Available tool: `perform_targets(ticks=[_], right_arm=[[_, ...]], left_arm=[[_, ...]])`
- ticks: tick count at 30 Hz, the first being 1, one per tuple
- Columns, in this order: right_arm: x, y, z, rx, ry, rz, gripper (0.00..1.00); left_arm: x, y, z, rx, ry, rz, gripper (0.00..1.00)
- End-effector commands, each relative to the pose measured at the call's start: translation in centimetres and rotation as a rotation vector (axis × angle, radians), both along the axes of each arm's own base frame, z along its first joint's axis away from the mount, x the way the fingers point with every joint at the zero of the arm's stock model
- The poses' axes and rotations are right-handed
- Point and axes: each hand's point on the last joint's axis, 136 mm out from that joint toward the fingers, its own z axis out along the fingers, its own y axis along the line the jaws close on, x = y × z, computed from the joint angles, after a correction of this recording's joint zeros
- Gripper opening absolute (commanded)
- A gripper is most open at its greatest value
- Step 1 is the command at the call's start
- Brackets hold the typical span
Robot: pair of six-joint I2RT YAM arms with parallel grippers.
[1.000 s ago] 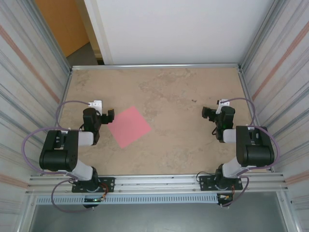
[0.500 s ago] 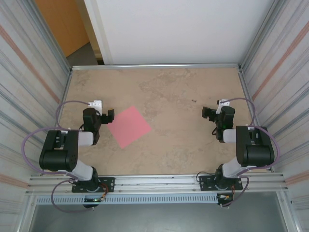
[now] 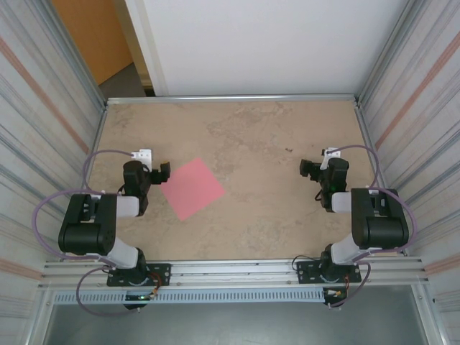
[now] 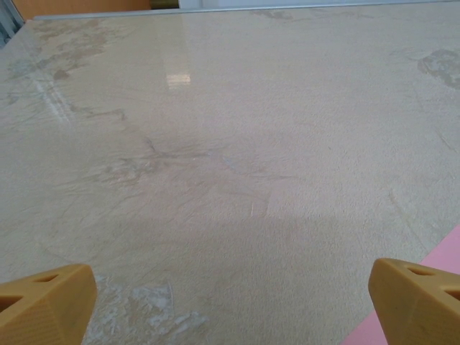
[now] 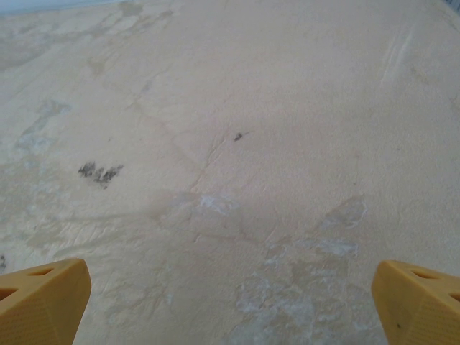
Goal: Fold a paper plane with a square sheet of paper (pick it up from the middle)
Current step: Move the square sheet of paper to the center of the table.
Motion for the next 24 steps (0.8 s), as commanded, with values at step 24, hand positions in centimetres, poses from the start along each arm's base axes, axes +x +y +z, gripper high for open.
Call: perform_targets(ticks=[24], right_arm=[[0.8,32.0,4.5,0.358,0.582,0.506,0.77]], left_arm=[[-4.1,-2.6,6.5,-0.624,0.217,0.179,0.99]])
